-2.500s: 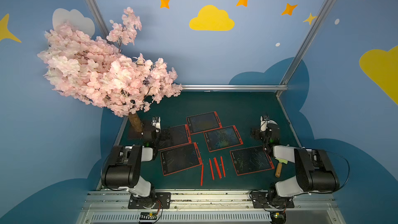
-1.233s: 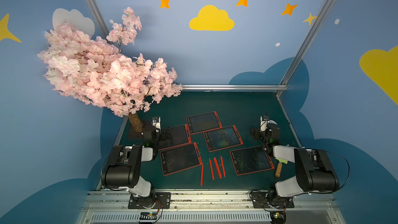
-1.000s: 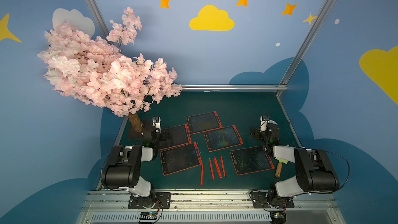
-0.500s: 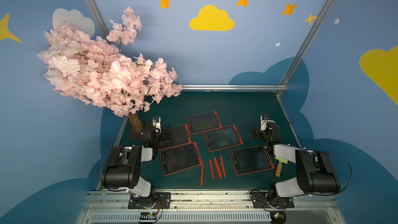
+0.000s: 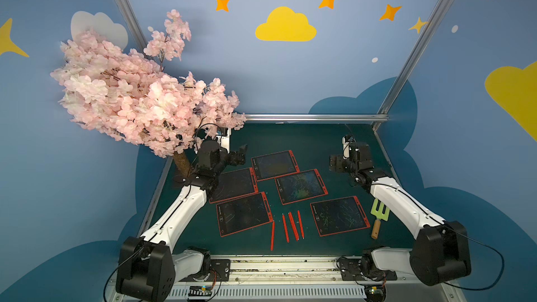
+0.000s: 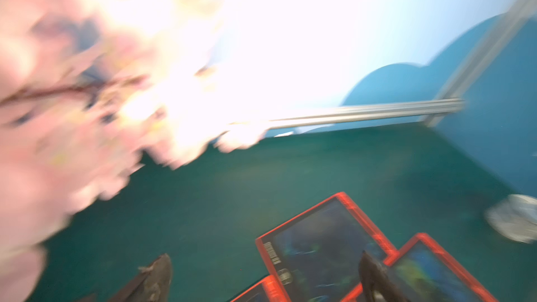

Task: Place the stylus back onto the writing tablet
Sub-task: Move the writing tablet to the center of the board.

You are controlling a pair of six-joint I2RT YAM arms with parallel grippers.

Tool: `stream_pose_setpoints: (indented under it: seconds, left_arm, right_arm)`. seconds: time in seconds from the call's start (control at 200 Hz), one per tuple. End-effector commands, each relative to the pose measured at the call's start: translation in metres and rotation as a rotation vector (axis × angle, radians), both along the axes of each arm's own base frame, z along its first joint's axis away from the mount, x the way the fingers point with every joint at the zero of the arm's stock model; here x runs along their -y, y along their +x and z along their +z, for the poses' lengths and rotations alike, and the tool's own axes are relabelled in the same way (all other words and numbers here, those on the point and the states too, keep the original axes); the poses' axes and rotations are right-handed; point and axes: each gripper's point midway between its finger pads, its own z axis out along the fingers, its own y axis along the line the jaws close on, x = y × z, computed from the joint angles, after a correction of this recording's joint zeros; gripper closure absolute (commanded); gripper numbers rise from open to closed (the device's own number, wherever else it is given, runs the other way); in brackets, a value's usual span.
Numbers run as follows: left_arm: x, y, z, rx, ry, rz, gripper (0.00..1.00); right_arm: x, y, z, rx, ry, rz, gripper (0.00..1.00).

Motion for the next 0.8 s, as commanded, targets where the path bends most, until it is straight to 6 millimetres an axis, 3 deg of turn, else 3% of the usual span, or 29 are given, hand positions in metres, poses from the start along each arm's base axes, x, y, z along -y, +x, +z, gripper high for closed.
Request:
stream_pose_setpoints:
  seconds: [0.0, 0.19, 0.33, 0.496, 0.651, 0.791]
  left_arm:
    - [0.041, -0.021, -0.004, -0.102, -0.037, -0.2, 0.01]
    - [0.101, -0.052, 0.006, -0.217, -0.074, -0.557, 0.01]
    - [0.134, -0.087, 0.015, -0.29, -0.16, -0.855, 0.01]
    - [0.147, -0.105, 0.012, -0.285, -0.14, -0.933, 0.01]
    - [0.152, -0.124, 0.006, -0.304, -0.095, -0.96, 0.01]
    - [0.152, -0.13, -0.005, -0.286, -0.012, -0.918, 0.01]
  right_arm:
    - [-0.009, -0.034, 0.012, -0.05, 0.061, 0.031, 0.02]
    - [-0.024, -0.065, 0.044, 0.047, 0.247, 0.114, 0.02]
    - [-0.032, -0.096, 0.056, -0.016, 0.305, 0.169, 0.03]
    - [-0.04, -0.123, 0.029, -0.171, 0.317, 0.173, 0.13]
    - [-0.065, -0.15, -0.006, -0.318, 0.343, 0.228, 0.38]
    - [-0.083, -0.17, -0.041, -0.43, 0.364, 0.234, 0.54]
